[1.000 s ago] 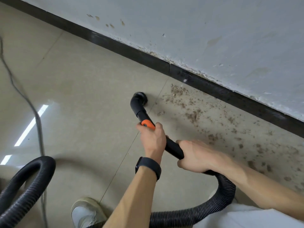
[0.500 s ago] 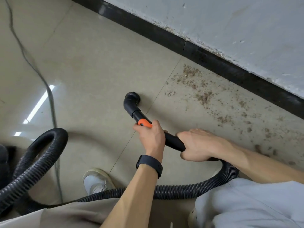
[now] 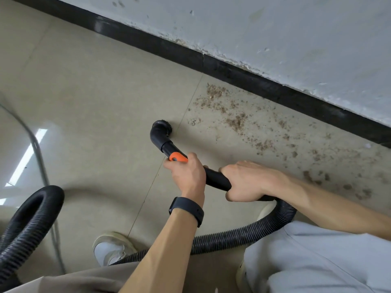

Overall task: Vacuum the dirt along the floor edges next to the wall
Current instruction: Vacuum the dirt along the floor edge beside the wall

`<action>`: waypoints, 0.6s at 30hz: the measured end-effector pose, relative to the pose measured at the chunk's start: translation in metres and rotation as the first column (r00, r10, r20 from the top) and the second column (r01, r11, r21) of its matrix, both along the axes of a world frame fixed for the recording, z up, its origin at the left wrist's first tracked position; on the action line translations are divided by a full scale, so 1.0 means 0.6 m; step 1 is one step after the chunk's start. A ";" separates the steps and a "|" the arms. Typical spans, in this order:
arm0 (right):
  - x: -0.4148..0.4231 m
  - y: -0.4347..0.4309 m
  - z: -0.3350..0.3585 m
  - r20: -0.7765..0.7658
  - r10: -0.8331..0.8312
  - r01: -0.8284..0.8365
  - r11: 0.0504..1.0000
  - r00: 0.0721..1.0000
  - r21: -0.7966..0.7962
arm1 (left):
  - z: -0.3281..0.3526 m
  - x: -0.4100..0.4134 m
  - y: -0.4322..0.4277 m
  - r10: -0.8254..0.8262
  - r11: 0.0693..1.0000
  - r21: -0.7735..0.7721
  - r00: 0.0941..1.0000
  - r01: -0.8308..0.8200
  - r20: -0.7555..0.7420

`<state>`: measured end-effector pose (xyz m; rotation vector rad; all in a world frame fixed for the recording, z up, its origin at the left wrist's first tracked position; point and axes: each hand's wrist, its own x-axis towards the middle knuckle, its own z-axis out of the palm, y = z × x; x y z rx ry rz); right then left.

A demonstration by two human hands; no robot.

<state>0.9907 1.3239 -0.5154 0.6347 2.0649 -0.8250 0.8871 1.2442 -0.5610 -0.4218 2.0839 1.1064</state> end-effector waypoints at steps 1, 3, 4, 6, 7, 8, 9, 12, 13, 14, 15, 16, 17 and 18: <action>0.004 0.001 0.002 0.004 -0.005 0.005 1.000 1.000 -0.003 | 0.000 0.004 0.001 -0.008 1.000 -0.004 1.000 0.008 0.005; 0.010 0.003 0.006 0.009 -0.016 0.016 1.000 1.000 -0.009 | 0.003 0.010 0.005 -0.016 1.000 0.004 1.000 0.016 0.013; 0.013 0.005 0.008 0.011 -0.025 0.025 1.000 1.000 -0.015 | 0.005 0.013 0.007 -0.020 1.000 0.009 1.000 0.020 0.012; 0.018 0.010 0.011 0.011 -0.042 0.043 0.999 0.999 -0.023 | 0.007 0.017 0.014 -0.035 0.999 0.015 0.999 0.034 0.008; 0.020 0.013 0.013 0.009 -0.050 0.050 0.998 0.999 -0.023 | 0.008 0.019 0.019 -0.042 0.999 0.021 0.999 0.042 0.010; 0.022 0.017 0.014 0.006 -0.058 0.058 0.998 0.998 -0.022 | 0.008 0.020 0.024 -0.050 0.998 0.025 0.999 0.049 0.012; 0.024 0.020 0.015 0.003 -0.069 0.069 0.997 0.998 -0.021 | 0.007 0.021 0.029 -0.057 0.998 0.024 0.998 0.057 0.014; 0.030 0.029 0.014 -0.001 -0.104 0.104 0.994 0.995 -0.019 | 0.002 0.022 0.047 -0.075 0.997 0.028 0.997 0.074 0.012; 0.032 0.032 0.013 -0.002 -0.118 0.118 0.993 0.993 -0.019 | 0.000 0.022 0.053 -0.086 0.996 0.024 0.996 0.086 0.007; 0.034 0.034 0.011 -0.005 -0.135 0.134 0.991 0.991 -0.018 | -0.002 0.022 0.059 -0.100 0.995 0.024 0.995 0.100 0.002; 0.035 0.037 0.009 -0.008 -0.152 0.152 0.988 0.988 -0.019 | -0.003 0.022 0.064 -0.110 0.994 0.025 0.994 0.110 0.000; 0.035 0.039 0.006 -0.011 -0.167 0.167 0.986 0.986 -0.018 | -0.004 0.022 0.070 -0.119 0.992 0.029 0.993 0.119 -0.005; 0.035 0.041 0.003 -0.015 -0.178 0.178 0.984 0.984 -0.016 | -0.005 0.020 0.075 -0.128 0.991 0.030 0.992 0.128 -0.011; 0.035 0.043 0.000 -0.018 -0.188 0.187 0.982 0.982 -0.012 | -0.006 0.019 0.079 -0.140 0.990 0.025 0.990 0.140 -0.021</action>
